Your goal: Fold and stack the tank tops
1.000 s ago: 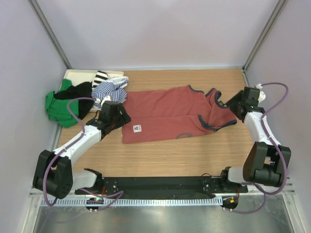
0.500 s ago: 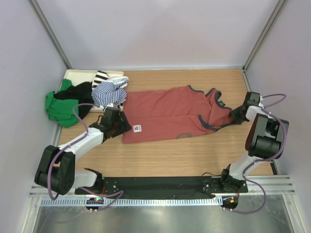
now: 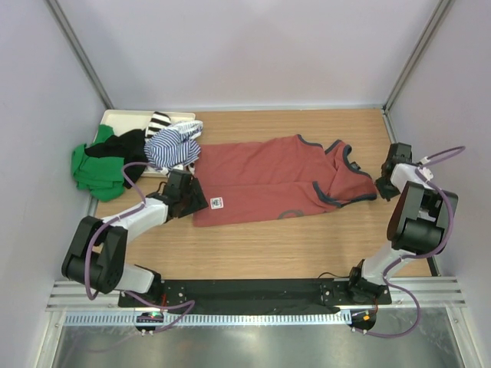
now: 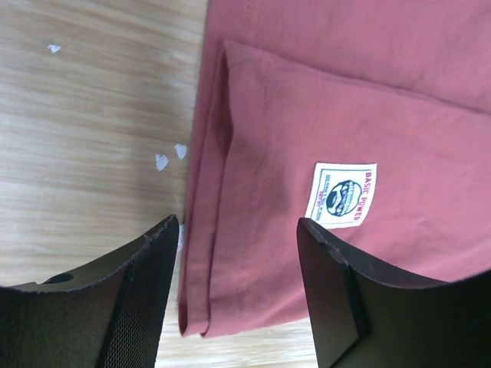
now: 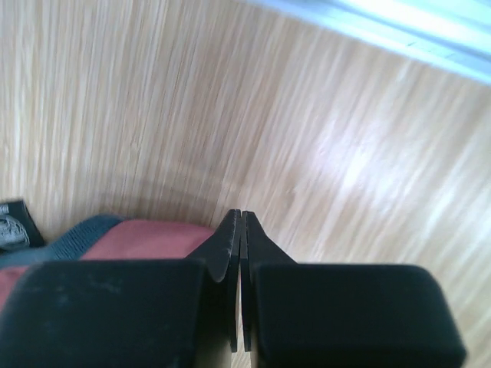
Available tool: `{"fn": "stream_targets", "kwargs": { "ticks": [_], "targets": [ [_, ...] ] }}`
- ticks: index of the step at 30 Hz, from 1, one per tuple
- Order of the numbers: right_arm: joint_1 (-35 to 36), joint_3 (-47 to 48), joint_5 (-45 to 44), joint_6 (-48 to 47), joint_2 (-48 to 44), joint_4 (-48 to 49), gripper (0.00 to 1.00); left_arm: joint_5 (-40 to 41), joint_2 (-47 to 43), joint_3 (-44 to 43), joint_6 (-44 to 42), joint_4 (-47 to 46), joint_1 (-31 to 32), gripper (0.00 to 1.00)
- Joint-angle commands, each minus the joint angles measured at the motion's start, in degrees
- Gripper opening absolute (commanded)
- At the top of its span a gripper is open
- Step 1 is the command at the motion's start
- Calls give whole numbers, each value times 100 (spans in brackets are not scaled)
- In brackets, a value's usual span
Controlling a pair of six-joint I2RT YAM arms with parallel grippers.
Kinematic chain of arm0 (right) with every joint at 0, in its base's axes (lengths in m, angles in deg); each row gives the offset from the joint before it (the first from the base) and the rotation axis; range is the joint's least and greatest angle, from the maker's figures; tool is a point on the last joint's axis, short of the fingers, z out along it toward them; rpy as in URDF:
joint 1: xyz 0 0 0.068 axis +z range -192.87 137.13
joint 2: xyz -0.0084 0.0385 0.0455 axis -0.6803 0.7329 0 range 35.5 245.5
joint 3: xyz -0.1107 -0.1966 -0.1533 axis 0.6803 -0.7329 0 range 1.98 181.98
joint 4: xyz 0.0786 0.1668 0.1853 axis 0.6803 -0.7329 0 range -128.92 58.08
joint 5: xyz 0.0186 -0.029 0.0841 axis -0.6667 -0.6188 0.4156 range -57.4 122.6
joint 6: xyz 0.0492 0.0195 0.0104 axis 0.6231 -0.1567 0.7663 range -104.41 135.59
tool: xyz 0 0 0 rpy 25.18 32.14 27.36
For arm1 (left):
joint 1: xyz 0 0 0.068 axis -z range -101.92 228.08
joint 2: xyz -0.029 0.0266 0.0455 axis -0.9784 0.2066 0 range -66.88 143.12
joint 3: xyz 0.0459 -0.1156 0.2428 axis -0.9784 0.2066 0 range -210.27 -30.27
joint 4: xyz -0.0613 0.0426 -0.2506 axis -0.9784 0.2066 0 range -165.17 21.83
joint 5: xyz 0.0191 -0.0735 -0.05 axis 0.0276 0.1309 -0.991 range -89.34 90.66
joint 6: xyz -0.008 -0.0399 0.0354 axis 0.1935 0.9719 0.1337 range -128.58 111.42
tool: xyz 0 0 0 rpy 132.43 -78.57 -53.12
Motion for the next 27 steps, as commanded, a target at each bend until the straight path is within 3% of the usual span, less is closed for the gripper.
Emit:
{"fn": "stream_targets", "kwargs": {
  "ticks": [1, 5, 9, 10, 11, 13, 17, 20, 27],
  "targets": [
    [-16, 523, -1076, 268, -175, -693, 1, -12, 225, -62, -151, -110, -10, 65],
    [-95, 813, -1139, 233, -52, -817, 1, 5, 287, -89, -159, -102, -10, 64],
    [-139, 981, -666, -83, -43, -791, 4, 67, 226, -62, -160, -84, -10, 64],
    [-139, 911, -446, -110, -173, -651, 7, 93, 191, -54, -160, -84, -19, 64],
    [-139, 840, -427, -101, -244, -615, 29, 128, 121, -36, -168, -84, -19, 64],
    [-139, 586, -374, -92, -472, -519, 43, 190, 77, 8, -160, -75, -19, 64],
    [-139, 103, -163, -198, -711, -317, 43, 216, 103, 34, -177, -49, -19, 61],
    [-139, -170, 117, -268, -711, -141, 43, 234, 173, 17, -177, -40, -19, 53],
    [-139, -522, 873, -391, -421, 456, 47, 295, 287, -115, -221, 83, -36, 4]
  ]
}}
